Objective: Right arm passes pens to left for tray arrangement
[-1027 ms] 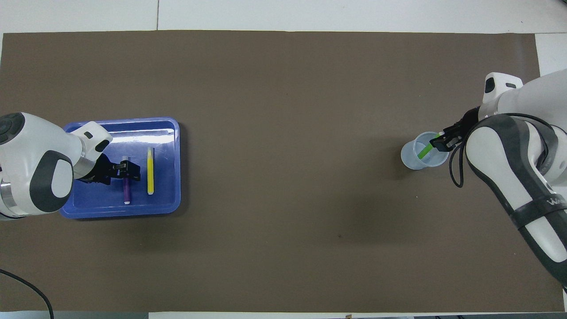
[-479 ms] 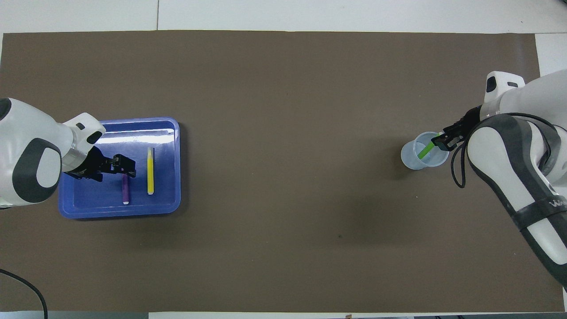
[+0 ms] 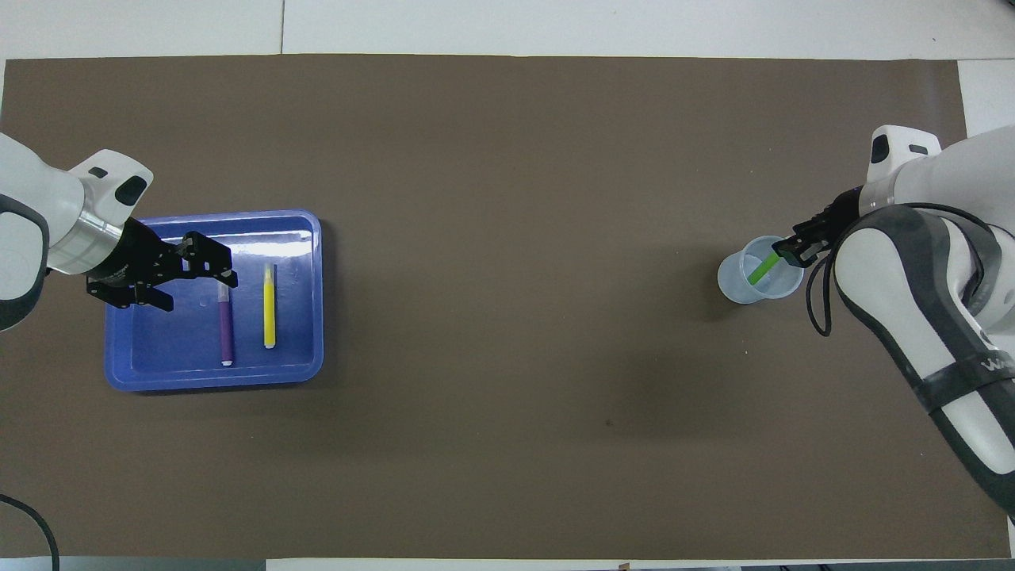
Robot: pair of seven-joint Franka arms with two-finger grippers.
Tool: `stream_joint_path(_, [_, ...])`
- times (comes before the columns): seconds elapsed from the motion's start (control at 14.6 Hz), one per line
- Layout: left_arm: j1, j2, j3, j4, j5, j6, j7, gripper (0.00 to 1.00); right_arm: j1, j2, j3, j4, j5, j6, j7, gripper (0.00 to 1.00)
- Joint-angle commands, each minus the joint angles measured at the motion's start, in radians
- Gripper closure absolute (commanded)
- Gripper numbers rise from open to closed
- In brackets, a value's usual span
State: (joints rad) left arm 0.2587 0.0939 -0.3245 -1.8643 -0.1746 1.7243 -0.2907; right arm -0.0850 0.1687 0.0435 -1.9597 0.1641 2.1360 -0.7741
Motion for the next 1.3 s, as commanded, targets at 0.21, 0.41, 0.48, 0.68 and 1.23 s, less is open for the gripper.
stream_joint_path(0.21, [-0.090, -0.172, 0.005, 0.010, -0.132, -0.045, -0.379, 0.00, -0.007, -0.014, 0.012, -0.028, -0.009, 0.024, -0.022, 0.60])
stream_joint_path(0.41, [-0.143, -0.236, 0.005, 0.007, -0.160, -0.046, -0.514, 0.00, -0.009, -0.015, 0.012, -0.031, -0.009, 0.024, -0.024, 0.62])
stream_joint_path(0.48, [-0.157, -0.250, 0.005, 0.008, -0.172, -0.045, -0.572, 0.00, -0.010, -0.015, 0.012, -0.033, -0.009, 0.024, -0.024, 0.70])
stream_joint_path(0.68, [-0.191, -0.279, 0.007, 0.002, -0.197, -0.031, -0.694, 0.00, -0.012, -0.015, 0.012, -0.031, -0.009, 0.018, -0.024, 0.78])
stream_joint_path(1.23, [-0.179, -0.339, 0.010, -0.038, -0.354, 0.018, -0.869, 0.00, -0.013, -0.003, 0.012, 0.042, -0.008, -0.089, -0.017, 1.00])
